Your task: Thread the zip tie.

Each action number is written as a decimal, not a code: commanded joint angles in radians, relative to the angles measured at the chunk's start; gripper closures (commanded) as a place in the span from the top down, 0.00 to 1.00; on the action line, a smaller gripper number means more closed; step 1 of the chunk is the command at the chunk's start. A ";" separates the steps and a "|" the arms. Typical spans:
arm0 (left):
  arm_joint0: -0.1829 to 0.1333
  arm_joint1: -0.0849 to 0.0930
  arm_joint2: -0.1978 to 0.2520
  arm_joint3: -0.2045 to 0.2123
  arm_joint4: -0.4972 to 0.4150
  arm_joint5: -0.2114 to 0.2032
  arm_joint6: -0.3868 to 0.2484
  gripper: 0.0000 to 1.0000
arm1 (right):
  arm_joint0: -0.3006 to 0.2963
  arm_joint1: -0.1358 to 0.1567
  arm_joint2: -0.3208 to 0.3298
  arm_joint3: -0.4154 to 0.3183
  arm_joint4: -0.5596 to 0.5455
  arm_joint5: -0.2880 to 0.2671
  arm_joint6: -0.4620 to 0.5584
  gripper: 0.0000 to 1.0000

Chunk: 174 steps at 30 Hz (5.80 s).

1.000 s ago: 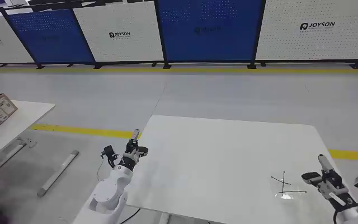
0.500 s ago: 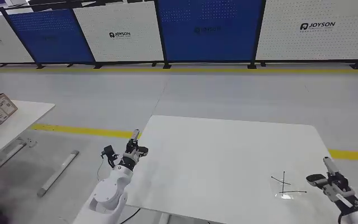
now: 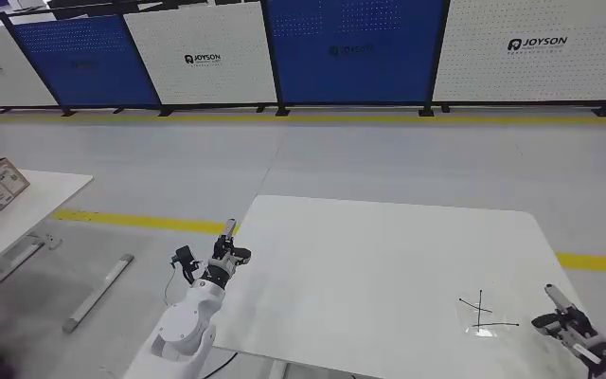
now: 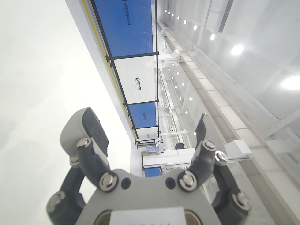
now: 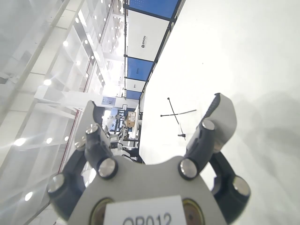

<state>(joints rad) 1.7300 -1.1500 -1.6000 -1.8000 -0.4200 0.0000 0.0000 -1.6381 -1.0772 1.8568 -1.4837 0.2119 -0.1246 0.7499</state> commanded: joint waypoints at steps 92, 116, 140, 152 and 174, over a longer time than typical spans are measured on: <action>0.000 0.000 0.000 0.000 0.000 0.000 0.000 1.00 | 0.122 0.081 -0.084 0.200 -0.130 -0.152 0.337 0.08; 0.000 0.000 0.000 0.000 0.000 0.000 0.000 1.00 | 0.067 0.088 -0.025 0.180 0.203 -0.194 0.414 0.00; 0.000 0.000 0.000 0.000 0.000 0.000 0.000 1.00 | 0.067 0.088 -0.025 0.180 0.203 -0.194 0.414 0.00; 0.000 0.000 0.000 0.000 0.000 0.000 0.000 1.00 | 0.028 0.078 -0.021 0.116 0.316 -0.215 0.366 0.00; 0.000 0.000 0.000 0.000 0.000 0.000 0.000 1.00 | -0.014 0.069 -0.060 0.022 0.328 -0.201 0.348 0.00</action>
<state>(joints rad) 1.7300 -1.1500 -1.6000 -1.8000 -0.4200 0.0000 0.0000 -1.6516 -1.0084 1.7972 -1.4621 0.5397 -0.3256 1.0981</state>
